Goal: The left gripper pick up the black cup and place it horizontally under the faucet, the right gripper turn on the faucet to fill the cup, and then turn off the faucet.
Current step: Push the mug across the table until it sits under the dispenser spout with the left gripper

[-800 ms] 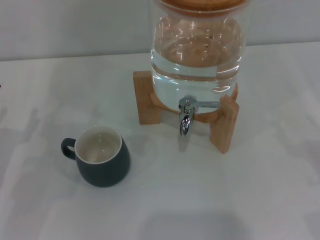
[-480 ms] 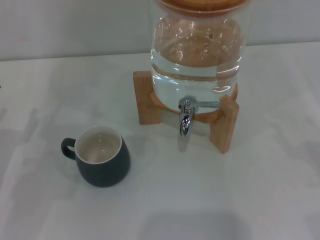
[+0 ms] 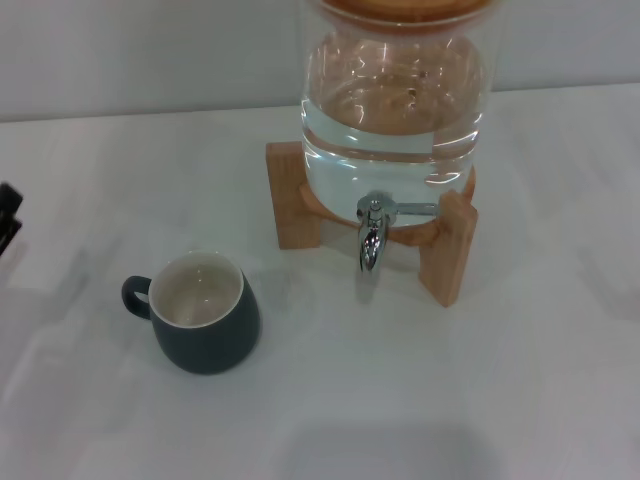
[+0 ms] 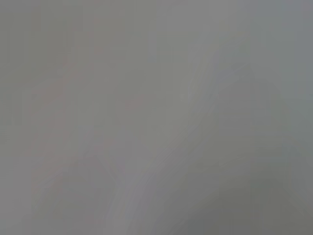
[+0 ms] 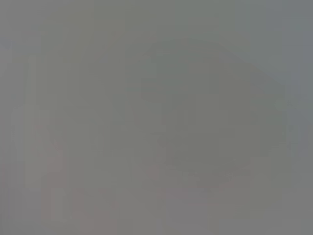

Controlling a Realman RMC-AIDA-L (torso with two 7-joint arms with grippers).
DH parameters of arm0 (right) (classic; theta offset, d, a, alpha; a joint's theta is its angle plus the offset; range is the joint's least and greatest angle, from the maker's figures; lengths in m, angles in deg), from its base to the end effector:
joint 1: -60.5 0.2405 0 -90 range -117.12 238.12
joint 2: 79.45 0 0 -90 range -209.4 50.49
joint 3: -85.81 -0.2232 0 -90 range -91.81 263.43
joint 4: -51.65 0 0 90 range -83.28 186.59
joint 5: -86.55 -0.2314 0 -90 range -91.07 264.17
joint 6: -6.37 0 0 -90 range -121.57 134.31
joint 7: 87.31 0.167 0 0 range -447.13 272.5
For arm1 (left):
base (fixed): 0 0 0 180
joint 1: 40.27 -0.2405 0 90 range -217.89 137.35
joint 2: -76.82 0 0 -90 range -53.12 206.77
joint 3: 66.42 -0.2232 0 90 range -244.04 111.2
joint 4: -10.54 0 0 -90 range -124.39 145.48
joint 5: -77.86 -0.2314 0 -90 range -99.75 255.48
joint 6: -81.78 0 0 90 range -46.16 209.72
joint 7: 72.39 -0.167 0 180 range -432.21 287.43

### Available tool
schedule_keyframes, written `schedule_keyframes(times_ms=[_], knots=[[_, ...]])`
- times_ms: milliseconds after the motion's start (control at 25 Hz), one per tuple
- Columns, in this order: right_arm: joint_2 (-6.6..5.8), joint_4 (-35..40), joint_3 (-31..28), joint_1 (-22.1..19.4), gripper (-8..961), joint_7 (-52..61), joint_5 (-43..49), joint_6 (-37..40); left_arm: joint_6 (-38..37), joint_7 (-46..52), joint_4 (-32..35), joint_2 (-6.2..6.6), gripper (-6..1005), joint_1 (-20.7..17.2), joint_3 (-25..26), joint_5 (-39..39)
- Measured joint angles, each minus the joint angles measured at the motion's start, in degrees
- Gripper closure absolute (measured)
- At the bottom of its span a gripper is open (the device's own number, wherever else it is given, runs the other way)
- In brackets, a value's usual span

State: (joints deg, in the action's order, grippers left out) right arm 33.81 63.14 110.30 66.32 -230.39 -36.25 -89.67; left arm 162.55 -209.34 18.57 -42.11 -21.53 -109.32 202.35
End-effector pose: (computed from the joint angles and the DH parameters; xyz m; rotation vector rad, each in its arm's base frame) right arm 0.3848 0.2214 0.1328 -1.3792 0.4255 0.9161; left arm -0.3268 0.3083 0.0166 -1.6979 -0.7323 -1.0521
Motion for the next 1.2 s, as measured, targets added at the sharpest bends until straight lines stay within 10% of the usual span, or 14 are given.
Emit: schedule_keyframes(times_ms=[600, 1200], knots=[[0.63, 6.84, -3.03, 0.71, 93, 3.33, 0.3, 3.39, -1.54, 4.89, 6.95, -0.16, 119, -7.39, 0.01, -20.68], [1.46, 6.69, -3.05, 0.13, 93, 3.33, 0.31, 3.03, -11.0, 4.49, 4.94, -0.46, 119, -0.14, -0.06, -26.86]])
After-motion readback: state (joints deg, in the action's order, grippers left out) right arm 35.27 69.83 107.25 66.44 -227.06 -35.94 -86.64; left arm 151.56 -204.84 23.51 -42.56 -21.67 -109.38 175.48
